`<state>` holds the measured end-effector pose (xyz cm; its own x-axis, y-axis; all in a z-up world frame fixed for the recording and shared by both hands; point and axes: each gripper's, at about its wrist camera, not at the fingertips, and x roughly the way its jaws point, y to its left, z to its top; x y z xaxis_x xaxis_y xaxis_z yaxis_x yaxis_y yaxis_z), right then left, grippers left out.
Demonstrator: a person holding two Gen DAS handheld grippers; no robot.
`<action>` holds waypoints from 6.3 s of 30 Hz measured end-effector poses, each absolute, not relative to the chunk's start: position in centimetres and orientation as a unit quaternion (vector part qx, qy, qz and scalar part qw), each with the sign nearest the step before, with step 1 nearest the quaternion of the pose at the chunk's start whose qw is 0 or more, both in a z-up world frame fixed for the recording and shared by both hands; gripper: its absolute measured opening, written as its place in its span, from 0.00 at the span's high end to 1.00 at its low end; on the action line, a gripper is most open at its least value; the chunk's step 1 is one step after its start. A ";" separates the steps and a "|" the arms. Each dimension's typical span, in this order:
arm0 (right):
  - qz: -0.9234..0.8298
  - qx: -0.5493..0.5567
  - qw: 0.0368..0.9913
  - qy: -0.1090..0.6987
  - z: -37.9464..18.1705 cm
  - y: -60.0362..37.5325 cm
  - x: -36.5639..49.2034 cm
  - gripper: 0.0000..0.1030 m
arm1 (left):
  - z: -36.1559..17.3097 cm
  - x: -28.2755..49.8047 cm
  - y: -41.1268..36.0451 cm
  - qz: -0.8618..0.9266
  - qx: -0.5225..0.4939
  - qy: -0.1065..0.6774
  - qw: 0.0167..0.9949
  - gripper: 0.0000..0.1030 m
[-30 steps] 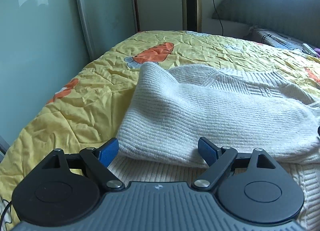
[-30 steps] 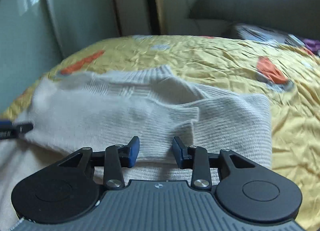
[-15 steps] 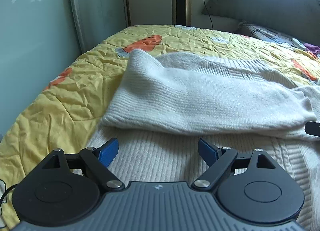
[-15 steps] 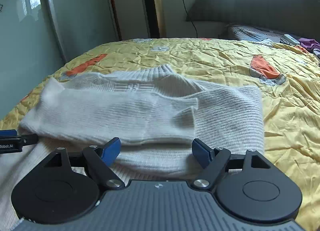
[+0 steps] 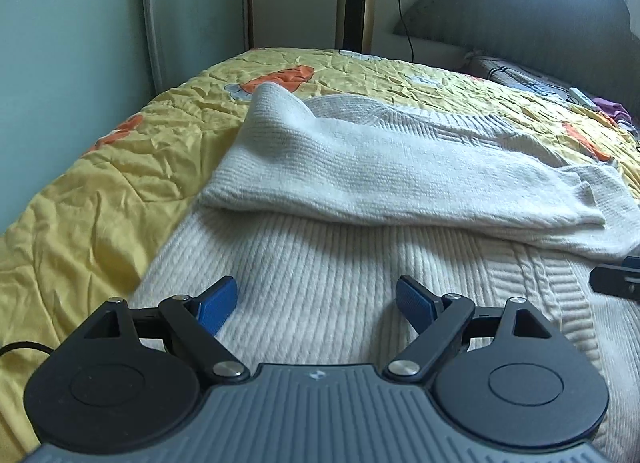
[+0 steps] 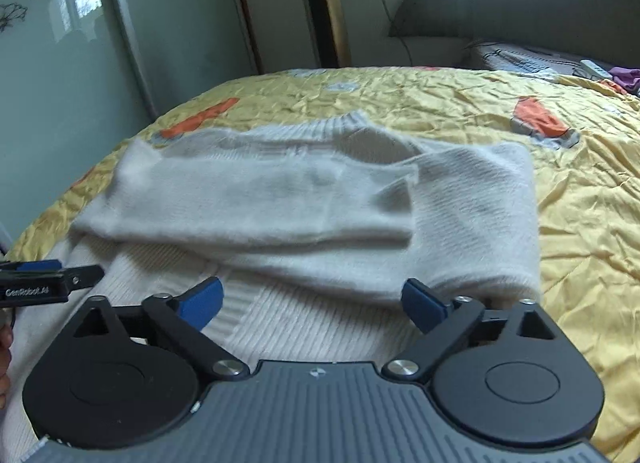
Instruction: Fold small clothes
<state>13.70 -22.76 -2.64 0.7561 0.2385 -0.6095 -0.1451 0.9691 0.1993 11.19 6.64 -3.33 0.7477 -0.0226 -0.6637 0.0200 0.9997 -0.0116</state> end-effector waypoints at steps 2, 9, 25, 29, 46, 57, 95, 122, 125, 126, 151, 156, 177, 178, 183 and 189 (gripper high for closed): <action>0.107 0.064 0.932 0.341 -3.0 -22.1 13.2 0.04 | -3.6 10.6 6.2 -0.009 0.010 0.347 0.938 0.15; 0.113 0.031 0.931 0.345 -3.5 -20.9 11.8 0.01 | -4.3 10.2 5.7 0.004 0.029 0.333 0.942 0.11; 0.087 -0.025 0.941 0.326 -4.9 -19.7 9.3 0.00 | -4.5 9.9 5.6 0.015 0.033 0.329 0.944 0.08; 0.086 -0.033 0.942 0.323 -4.9 -19.5 8.5 0.00 | -4.5 9.7 5.5 0.020 0.035 0.331 0.943 0.08; 0.074 -0.042 0.943 0.320 -4.7 -19.2 6.3 0.00 | -4.3 7.1 6.2 0.023 0.025 0.345 0.938 0.00; 0.066 -0.055 0.950 0.301 -4.7 -18.9 3.1 0.00 | -4.1 4.4 6.7 0.017 0.027 0.351 0.936 0.00; 0.136 0.007 0.941 0.311 -1.3 -19.2 -3.1 0.06 | -2.3 -0.6 8.1 -0.002 0.019 0.373 0.928 0.00; 0.143 0.018 0.936 0.320 -1.9 -21.7 -6.3 0.19 | -1.9 -5.1 20.6 -0.117 -0.072 0.342 0.929 0.00; 0.125 0.026 0.940 0.316 -1.8 -22.7 -6.3 0.19 | -3.0 -4.7 22.2 -0.134 -0.127 0.364 0.913 0.00; 0.121 0.030 0.941 0.316 -1.8 -23.1 -6.4 0.19 | -3.3 -4.7 22.5 -0.140 -0.141 0.369 0.908 0.00; 0.256 0.278 0.838 0.394 -5.5 -30.4 -7.9 0.46 | -5.8 -5.5 23.8 -0.279 -0.271 0.378 0.840 0.48; 0.265 0.282 0.832 0.398 -6.0 -28.0 -6.6 0.75 | -6.0 -5.1 23.9 -0.251 -0.261 0.406 0.839 0.84; 0.249 0.213 0.898 0.294 1.7 -27.8 -5.5 0.87 | 4.6 -3.8 17.7 -0.203 -0.156 0.286 0.923 0.92; 0.247 0.206 0.902 0.287 2.2 -27.8 -5.1 0.87 | 4.9 -3.4 17.2 -0.190 -0.147 0.287 0.927 0.92; 0.230 0.178 0.920 0.262 3.7 -27.3 -3.0 0.87 | 5.9 -0.8 15.1 -0.152 -0.126 0.287 0.937 0.92; 0.191 0.145 0.940 0.244 3.7 -26.6 -0.3 0.88 | 5.6 2.6 13.1 -0.093 -0.103 0.293 0.946 0.92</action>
<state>-0.31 -26.65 3.68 0.8076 0.4295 -0.4041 -0.2880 0.8852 0.3654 2.60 13.14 5.63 0.8116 -0.2362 -0.5344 0.1158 0.9615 -0.2491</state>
